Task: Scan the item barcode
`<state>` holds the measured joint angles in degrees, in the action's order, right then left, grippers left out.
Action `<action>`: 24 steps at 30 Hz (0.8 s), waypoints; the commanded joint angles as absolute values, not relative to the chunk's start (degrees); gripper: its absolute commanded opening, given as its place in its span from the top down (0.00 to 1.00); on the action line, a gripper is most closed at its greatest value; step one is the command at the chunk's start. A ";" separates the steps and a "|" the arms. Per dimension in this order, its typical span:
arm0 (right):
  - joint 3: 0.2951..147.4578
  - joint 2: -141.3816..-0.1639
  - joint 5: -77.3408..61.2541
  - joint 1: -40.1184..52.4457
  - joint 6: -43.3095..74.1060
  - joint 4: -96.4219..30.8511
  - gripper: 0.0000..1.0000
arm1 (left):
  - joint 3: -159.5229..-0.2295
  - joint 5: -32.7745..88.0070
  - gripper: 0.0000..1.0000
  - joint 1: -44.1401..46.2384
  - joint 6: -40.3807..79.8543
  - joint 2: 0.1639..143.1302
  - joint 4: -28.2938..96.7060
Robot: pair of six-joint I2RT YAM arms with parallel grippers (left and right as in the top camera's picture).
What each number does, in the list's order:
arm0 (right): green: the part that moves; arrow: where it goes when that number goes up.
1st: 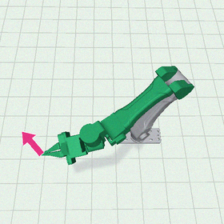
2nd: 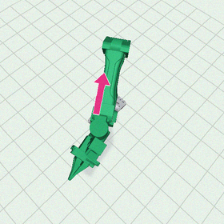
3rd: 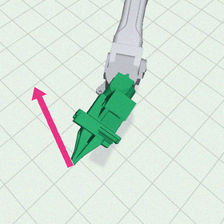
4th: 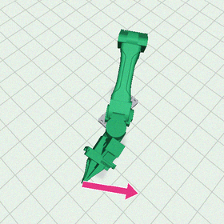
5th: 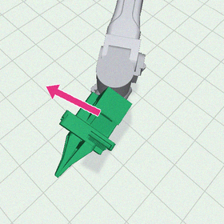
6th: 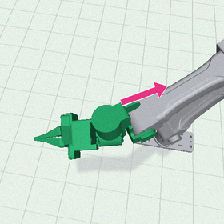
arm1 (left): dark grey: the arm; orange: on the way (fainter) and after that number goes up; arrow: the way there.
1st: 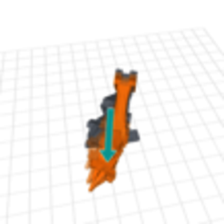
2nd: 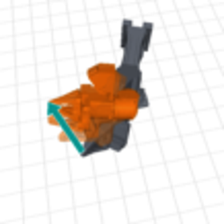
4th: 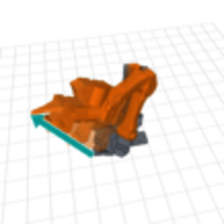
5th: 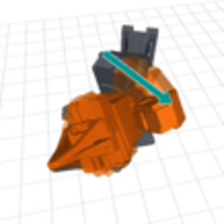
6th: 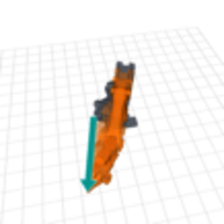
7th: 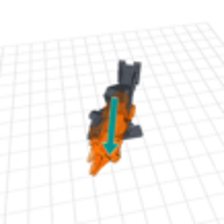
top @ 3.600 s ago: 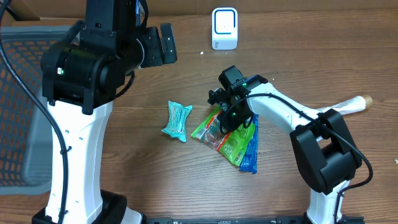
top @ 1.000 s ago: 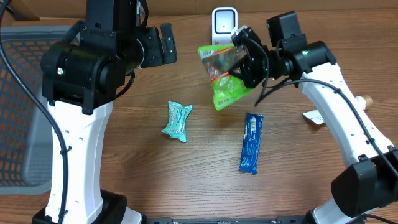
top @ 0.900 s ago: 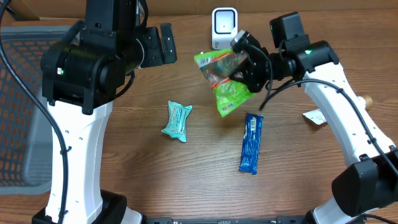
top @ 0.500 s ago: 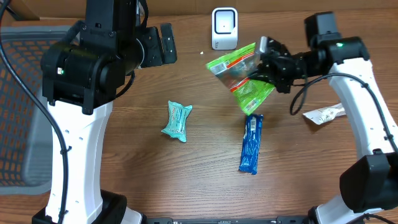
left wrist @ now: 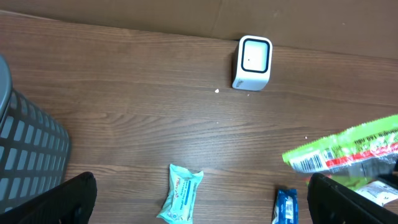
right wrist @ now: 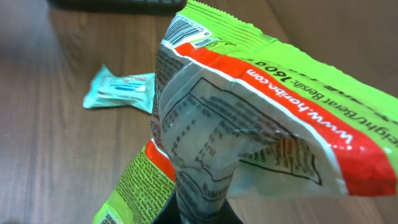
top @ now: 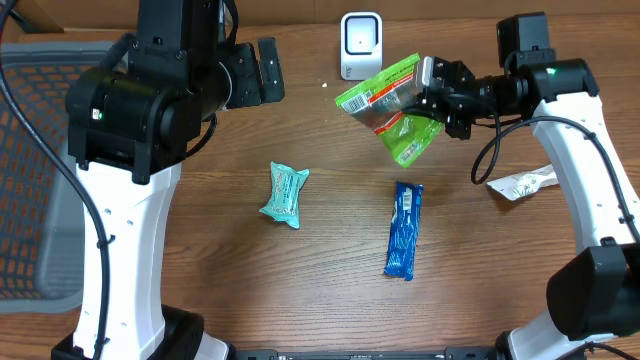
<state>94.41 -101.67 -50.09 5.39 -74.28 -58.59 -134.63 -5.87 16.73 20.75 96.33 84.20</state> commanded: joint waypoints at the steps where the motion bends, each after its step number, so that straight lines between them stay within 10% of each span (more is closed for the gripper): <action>1: 95.33 -102.48 -47.09 5.52 -67.90 -53.69 0.96 | -135.48 -6.57 0.00 16.53 19.68 95.46 84.03; 9: 95.26 -102.48 -22.37 7.44 -42.02 -35.99 0.96 | -135.48 -6.57 0.00 16.53 19.68 95.46 84.01; 24: 95.26 -109.67 28.47 19.97 -63.31 -7.77 0.96 | -135.48 -6.57 0.01 16.51 19.68 95.46 84.01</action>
<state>94.28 -106.96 17.06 18.83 -53.34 -12.40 -134.63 -5.89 16.73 20.75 96.33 84.20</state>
